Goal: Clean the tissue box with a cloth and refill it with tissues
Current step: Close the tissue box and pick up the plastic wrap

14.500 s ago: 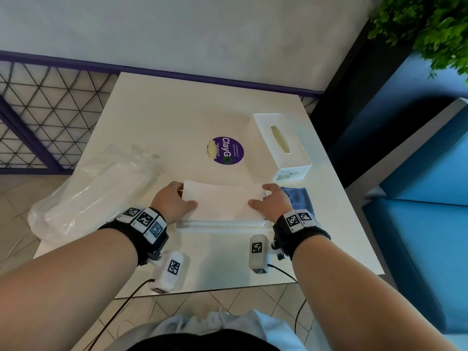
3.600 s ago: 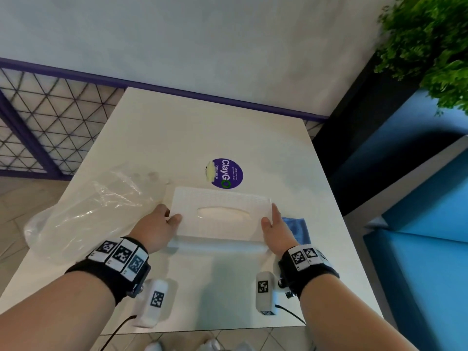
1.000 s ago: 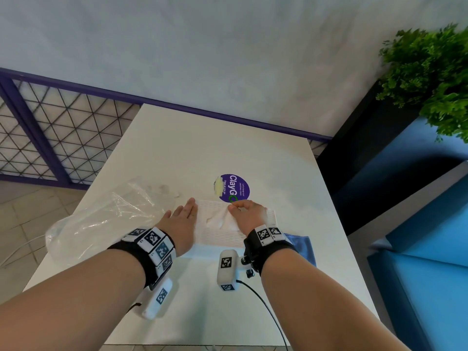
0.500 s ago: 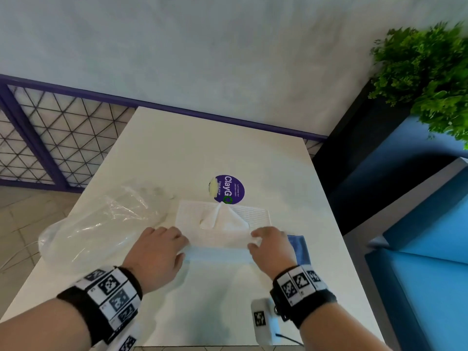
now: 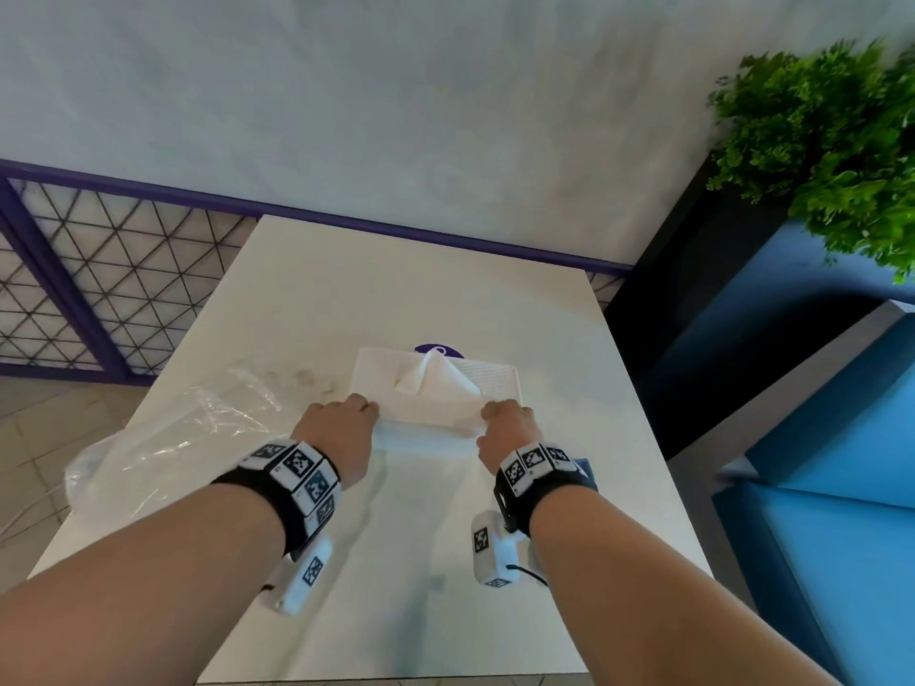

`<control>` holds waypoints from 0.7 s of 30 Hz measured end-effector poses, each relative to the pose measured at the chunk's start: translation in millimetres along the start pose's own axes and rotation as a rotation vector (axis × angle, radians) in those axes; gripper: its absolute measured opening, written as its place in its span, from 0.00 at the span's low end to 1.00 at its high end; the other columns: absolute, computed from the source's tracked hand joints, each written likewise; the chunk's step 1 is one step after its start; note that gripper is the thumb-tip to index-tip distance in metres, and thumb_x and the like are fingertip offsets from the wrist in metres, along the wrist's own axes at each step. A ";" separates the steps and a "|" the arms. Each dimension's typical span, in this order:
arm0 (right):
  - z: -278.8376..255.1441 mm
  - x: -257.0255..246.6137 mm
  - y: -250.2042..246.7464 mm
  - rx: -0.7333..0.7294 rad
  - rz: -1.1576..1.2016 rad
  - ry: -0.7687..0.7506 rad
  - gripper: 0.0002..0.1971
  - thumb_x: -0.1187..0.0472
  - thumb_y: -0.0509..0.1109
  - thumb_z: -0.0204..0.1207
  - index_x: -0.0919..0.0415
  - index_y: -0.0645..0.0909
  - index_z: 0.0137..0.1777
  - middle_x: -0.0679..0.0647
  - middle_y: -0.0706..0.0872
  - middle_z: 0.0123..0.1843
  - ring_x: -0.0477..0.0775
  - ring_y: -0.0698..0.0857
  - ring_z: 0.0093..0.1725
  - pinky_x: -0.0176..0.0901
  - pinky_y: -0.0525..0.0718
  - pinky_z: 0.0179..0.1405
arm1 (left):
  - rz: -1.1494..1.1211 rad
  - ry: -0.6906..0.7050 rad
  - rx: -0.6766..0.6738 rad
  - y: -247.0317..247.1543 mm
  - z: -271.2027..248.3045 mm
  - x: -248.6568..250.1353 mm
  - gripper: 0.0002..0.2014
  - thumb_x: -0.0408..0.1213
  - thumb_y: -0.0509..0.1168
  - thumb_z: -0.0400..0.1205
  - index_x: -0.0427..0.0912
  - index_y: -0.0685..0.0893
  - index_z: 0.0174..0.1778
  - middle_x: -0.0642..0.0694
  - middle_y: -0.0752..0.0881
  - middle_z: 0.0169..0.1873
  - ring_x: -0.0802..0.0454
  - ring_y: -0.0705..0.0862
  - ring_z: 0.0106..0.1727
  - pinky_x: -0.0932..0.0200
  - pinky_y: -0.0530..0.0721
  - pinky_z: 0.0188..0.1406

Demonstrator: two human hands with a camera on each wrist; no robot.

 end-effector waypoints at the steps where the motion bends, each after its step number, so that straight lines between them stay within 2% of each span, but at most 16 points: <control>1: 0.5 0.0 -0.3 -0.007 -0.006 0.006 0.21 0.67 0.64 0.79 0.59 0.72 0.73 0.59 0.74 0.68 0.59 0.76 0.68 0.49 0.77 0.70 | -0.003 -0.005 -0.004 1.7 0.3 1.3 0.31 0.33 0.58 0.75 0.45 0.62 0.78 0.49 0.71 0.71 0.47 0.78 0.65 0.51 0.75 0.62; 3: 1.5 -0.2 -0.1 -0.022 -0.016 0.012 0.22 0.65 0.63 0.79 0.59 0.72 0.73 0.59 0.74 0.68 0.59 0.76 0.68 0.50 0.77 0.69 | -0.030 -0.015 -0.015 4.8 -2.3 0.4 0.34 0.32 0.57 0.75 0.46 0.59 0.80 0.49 0.67 0.76 0.46 0.74 0.70 0.50 0.72 0.66; 6: 1.1 -4.1 5.4 -0.055 -0.042 0.044 0.24 0.59 0.62 0.78 0.56 0.69 0.76 0.56 0.71 0.73 0.59 0.70 0.74 0.52 0.75 0.73 | -0.202 -0.083 0.067 -4.0 -10.9 -24.7 0.34 0.35 0.59 0.78 0.52 0.56 0.82 0.48 0.55 0.83 0.47 0.57 0.82 0.43 0.59 0.78; 8: -3.0 -18.9 4.2 0.031 -0.035 0.004 0.27 0.57 0.61 0.78 0.54 0.65 0.78 0.54 0.65 0.79 0.60 0.62 0.78 0.51 0.67 0.78 | -0.314 -0.234 0.239 -17.1 -20.5 -69.7 0.32 0.38 0.58 0.81 0.51 0.55 0.82 0.46 0.52 0.84 0.47 0.53 0.83 0.40 0.54 0.79; 9: -8.7 -32.2 1.8 0.103 0.019 -0.050 0.27 0.57 0.61 0.77 0.54 0.66 0.78 0.52 0.65 0.79 0.59 0.61 0.79 0.49 0.66 0.79 | -0.348 -0.345 0.327 -19.8 -28.2 -98.7 0.31 0.40 0.57 0.82 0.49 0.55 0.82 0.45 0.51 0.84 0.46 0.52 0.83 0.38 0.54 0.79; 10: -16.4 -48.7 0.6 0.160 0.085 -0.125 0.25 0.57 0.62 0.78 0.54 0.70 0.76 0.50 0.68 0.78 0.56 0.63 0.77 0.46 0.67 0.78 | -0.366 -0.455 0.358 -15.6 -36.7 -127.9 0.30 0.41 0.55 0.83 0.48 0.55 0.82 0.44 0.51 0.84 0.46 0.51 0.83 0.36 0.53 0.78; 12: -32.6 -86.0 13.7 0.124 0.169 -0.264 0.19 0.56 0.63 0.78 0.53 0.76 0.70 0.47 0.74 0.72 0.51 0.68 0.73 0.42 0.72 0.72 | -0.364 -0.619 0.234 3.2 -51.5 -172.2 0.29 0.44 0.51 0.85 0.47 0.51 0.83 0.44 0.48 0.84 0.43 0.46 0.84 0.31 0.50 0.77; 13: -38.5 -103.4 27.4 0.049 0.178 -0.307 0.17 0.56 0.63 0.79 0.51 0.78 0.67 0.46 0.75 0.70 0.49 0.70 0.72 0.41 0.73 0.69 | -0.369 -0.654 0.131 17.7 -54.9 -190.3 0.30 0.46 0.49 0.86 0.47 0.49 0.83 0.43 0.50 0.84 0.42 0.47 0.84 0.30 0.49 0.78; 14: -43.4 -118.7 41.1 -0.026 0.181 -0.332 0.16 0.55 0.63 0.78 0.50 0.79 0.65 0.47 0.76 0.70 0.48 0.72 0.70 0.41 0.74 0.68 | -0.360 -0.681 0.032 25.2 -62.5 -202.1 0.30 0.48 0.49 0.85 0.46 0.48 0.83 0.42 0.55 0.83 0.40 0.52 0.83 0.30 0.50 0.78; 15: -47.8 -131.5 52.7 -0.083 0.193 -0.343 0.16 0.54 0.64 0.78 0.49 0.80 0.64 0.48 0.76 0.69 0.48 0.74 0.69 0.41 0.75 0.68 | -0.350 -0.709 -0.042 34.4 -68.1 -217.1 0.30 0.50 0.51 0.84 0.46 0.51 0.81 0.41 0.65 0.80 0.38 0.61 0.80 0.30 0.52 0.78; 16: -52.1 -143.0 61.7 -0.123 0.201 -0.353 0.16 0.54 0.64 0.77 0.48 0.80 0.64 0.49 0.77 0.69 0.48 0.76 0.67 0.43 0.77 0.68 | -0.337 -0.718 -0.073 38.2 -73.6 -227.6 0.29 0.50 0.53 0.82 0.45 0.59 0.78 0.40 0.75 0.74 0.38 0.71 0.74 0.33 0.57 0.77; 17: -56.3 -153.1 69.3 -0.158 0.202 -0.366 0.16 0.53 0.65 0.77 0.48 0.80 0.65 0.49 0.77 0.70 0.49 0.78 0.67 0.44 0.78 0.68 | -0.315 -0.689 -0.081 38.9 -76.2 -234.3 0.24 0.49 0.54 0.80 0.43 0.69 0.70 0.40 0.81 0.66 0.39 0.79 0.66 0.38 0.65 0.74; 18: -60.7 -161.6 75.7 -0.198 0.203 -0.377 0.18 0.52 0.66 0.77 0.49 0.79 0.67 0.49 0.77 0.71 0.50 0.80 0.66 0.45 0.78 0.68 | -0.299 -0.645 -0.056 30.3 -81.0 -234.3 0.16 0.46 0.54 0.78 0.41 0.76 0.56 0.40 0.85 0.58 0.40 0.82 0.57 0.45 0.73 0.67; 19: -64.8 -168.2 81.1 -0.244 0.214 -0.380 0.21 0.50 0.66 0.77 0.50 0.77 0.70 0.49 0.77 0.72 0.51 0.80 0.67 0.46 0.78 0.69 | -0.311 -0.605 -0.003 22.3 -85.0 -234.0 0.10 0.42 0.53 0.79 0.42 0.77 0.42 0.39 0.87 0.50 0.41 0.82 0.46 0.52 0.77 0.55; 20: -68.0 -173.0 84.2 -0.285 0.243 -0.374 0.25 0.47 0.67 0.77 0.52 0.74 0.73 0.50 0.78 0.73 0.51 0.80 0.68 0.46 0.77 0.70 | -0.335 -0.584 0.064 10.4 -90.4 -231.0 0.10 0.39 0.53 0.80 0.44 0.74 0.34 0.39 0.87 0.42 0.44 0.79 0.38 0.56 0.76 0.42; 21: -70.0 -176.9 85.0 -0.315 0.291 -0.355 0.29 0.44 0.68 0.76 0.53 0.71 0.76 0.50 0.78 0.74 0.51 0.80 0.69 0.45 0.76 0.71 | -0.381 -0.582 0.153 -3.9 -97.4 -227.0 0.11 0.37 0.56 0.81 0.44 0.73 0.31 0.40 0.85 0.37 0.47 0.76 0.34 0.57 0.72 0.34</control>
Point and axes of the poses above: each hand's wrist, its own z-axis towards the middle knuckle, its own y-axis out of the palm, x = y × z, the point moved 9 cm from there along z, towards the middle knuckle
